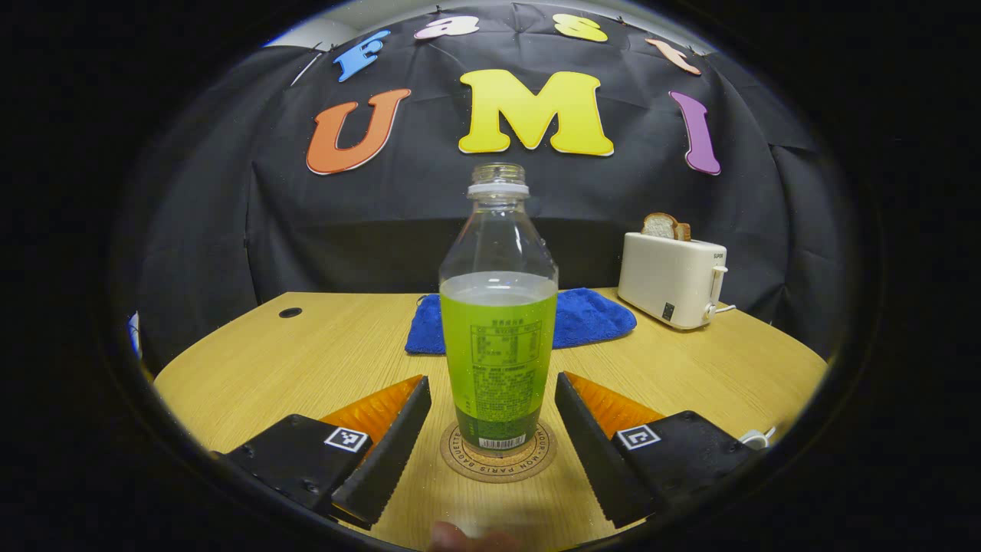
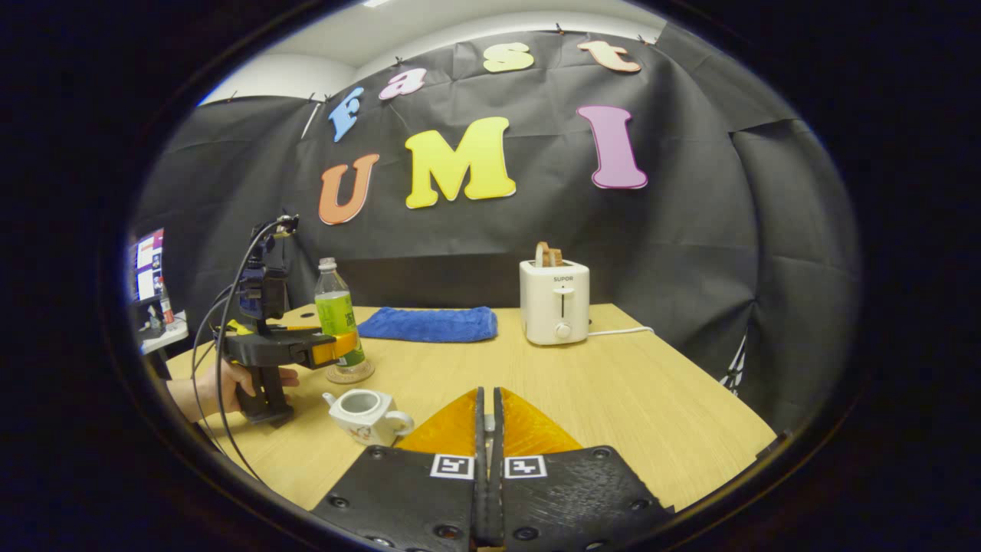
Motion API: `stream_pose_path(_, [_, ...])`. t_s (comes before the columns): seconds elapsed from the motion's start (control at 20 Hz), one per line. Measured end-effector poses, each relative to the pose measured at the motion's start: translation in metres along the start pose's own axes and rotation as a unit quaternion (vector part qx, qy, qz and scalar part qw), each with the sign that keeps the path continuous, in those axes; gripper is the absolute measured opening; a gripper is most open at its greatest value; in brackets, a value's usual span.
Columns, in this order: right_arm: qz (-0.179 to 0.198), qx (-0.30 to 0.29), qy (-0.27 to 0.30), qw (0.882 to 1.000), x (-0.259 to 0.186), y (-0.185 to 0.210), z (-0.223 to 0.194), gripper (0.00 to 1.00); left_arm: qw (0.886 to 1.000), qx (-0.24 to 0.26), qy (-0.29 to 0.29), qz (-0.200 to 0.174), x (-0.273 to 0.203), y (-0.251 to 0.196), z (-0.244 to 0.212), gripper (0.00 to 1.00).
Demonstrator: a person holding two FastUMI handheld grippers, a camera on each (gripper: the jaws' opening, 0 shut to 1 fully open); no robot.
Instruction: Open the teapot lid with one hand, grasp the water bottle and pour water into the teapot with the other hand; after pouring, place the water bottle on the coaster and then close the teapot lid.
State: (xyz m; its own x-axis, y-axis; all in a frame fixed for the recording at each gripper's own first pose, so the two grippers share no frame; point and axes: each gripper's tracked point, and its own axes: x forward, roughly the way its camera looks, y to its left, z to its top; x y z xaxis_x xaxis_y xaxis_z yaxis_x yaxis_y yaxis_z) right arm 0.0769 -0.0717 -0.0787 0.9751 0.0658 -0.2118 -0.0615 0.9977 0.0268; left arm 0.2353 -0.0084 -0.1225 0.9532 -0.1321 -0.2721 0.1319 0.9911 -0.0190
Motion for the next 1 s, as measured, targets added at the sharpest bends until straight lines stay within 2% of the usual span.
stream_pose_path(0.25, [0.025,-0.006,-0.008,1.000,0.008,0.024,0.009,0.00,1.000,0.016,0.016,0.012,-0.039,0.008,-0.009,1.00])
stream_pose_path(0.6, [0.078,-0.029,-0.037,0.996,0.040,0.088,0.032,0.00,0.997,-0.010,-0.054,0.049,-0.132,0.043,0.025,1.00])
stream_pose_path(0.8, [0.106,-0.023,-0.034,0.994,0.060,0.118,0.026,0.00,0.994,-0.007,-0.079,0.071,-0.173,0.060,0.033,1.00])
stream_pose_path(1.0, [0.121,-0.034,-0.015,0.992,0.071,0.136,0.005,0.00,0.992,0.002,-0.079,0.097,-0.197,0.073,0.026,1.00])
